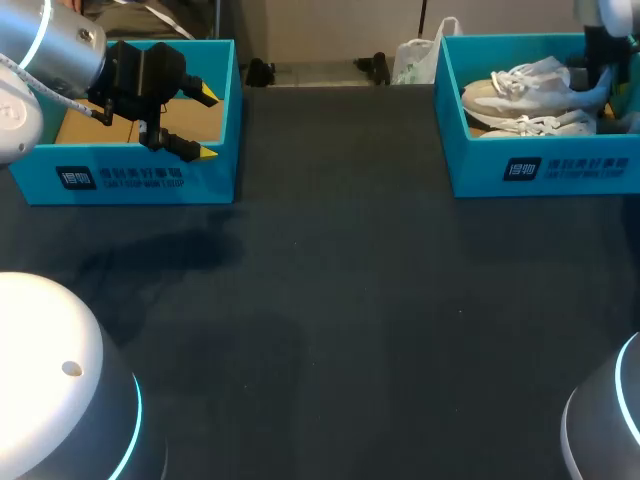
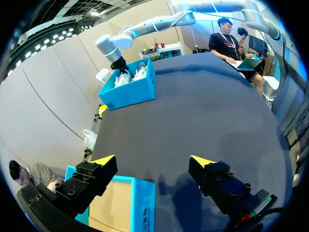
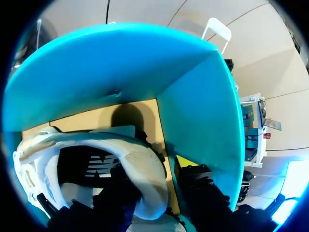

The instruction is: Take the shoe out of the shoebox, open the shoe tongue, remove and reinsert the insole, then place the shoe into the shoebox

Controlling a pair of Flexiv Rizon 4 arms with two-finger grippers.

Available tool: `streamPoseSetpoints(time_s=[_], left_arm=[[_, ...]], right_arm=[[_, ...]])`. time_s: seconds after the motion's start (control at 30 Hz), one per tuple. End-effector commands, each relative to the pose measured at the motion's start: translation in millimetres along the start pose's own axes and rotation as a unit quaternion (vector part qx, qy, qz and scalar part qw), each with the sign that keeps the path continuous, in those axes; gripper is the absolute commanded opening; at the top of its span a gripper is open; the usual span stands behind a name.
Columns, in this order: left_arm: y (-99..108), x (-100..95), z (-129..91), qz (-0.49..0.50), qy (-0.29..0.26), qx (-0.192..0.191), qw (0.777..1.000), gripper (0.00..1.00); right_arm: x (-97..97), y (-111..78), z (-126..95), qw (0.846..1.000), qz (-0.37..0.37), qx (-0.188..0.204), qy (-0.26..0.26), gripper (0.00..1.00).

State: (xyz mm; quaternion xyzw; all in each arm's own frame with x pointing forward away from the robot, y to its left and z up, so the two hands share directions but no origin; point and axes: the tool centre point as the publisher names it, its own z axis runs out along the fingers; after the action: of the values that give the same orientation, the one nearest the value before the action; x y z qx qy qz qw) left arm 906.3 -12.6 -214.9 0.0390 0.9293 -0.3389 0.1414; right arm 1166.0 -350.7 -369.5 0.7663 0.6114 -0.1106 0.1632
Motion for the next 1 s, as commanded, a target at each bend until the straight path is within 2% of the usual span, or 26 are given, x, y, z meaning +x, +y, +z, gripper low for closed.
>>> streamPoseSetpoints(time_s=[0.03,0.33,0.5,0.67,0.77,0.87,1.0], left_arm=[[0,-0.5,0,0.000,0.001,-0.001,1.000,1.00],[0,-0.5,0,0.000,0.001,-0.001,1.000,1.00],[0,-0.5,0,0.000,0.001,-0.001,1.000,1.00],[0,-0.5,0,0.000,0.001,-0.001,1.000,1.00],[0,-0.5,0,0.000,0.001,-0.001,1.000,1.00],[0,-0.5,0,0.000,0.001,-0.001,1.000,1.00],[0,-0.5,0,0.000,0.001,-0.001,1.000,1.00]], right_arm=[[-2.9,2.6,-3,1.000,0.005,0.001,0.006,0.40],[-5.4,-3.1,-18,1.000,0.004,-0.001,0.028,0.43],[-4.3,-3.6,-26,0.999,0.004,-0.005,0.038,0.50],[-4.6,-2.3,-31,0.999,-0.003,-0.010,0.042,0.51],[-7.2,-0.9,-40,0.999,-0.004,-0.019,0.045,0.55],[-9.7,-0.9,-51,0.998,-0.008,-0.028,0.062,0.65],[-8.9,-2.0,-61,0.996,-0.002,-0.033,0.086,0.69]])
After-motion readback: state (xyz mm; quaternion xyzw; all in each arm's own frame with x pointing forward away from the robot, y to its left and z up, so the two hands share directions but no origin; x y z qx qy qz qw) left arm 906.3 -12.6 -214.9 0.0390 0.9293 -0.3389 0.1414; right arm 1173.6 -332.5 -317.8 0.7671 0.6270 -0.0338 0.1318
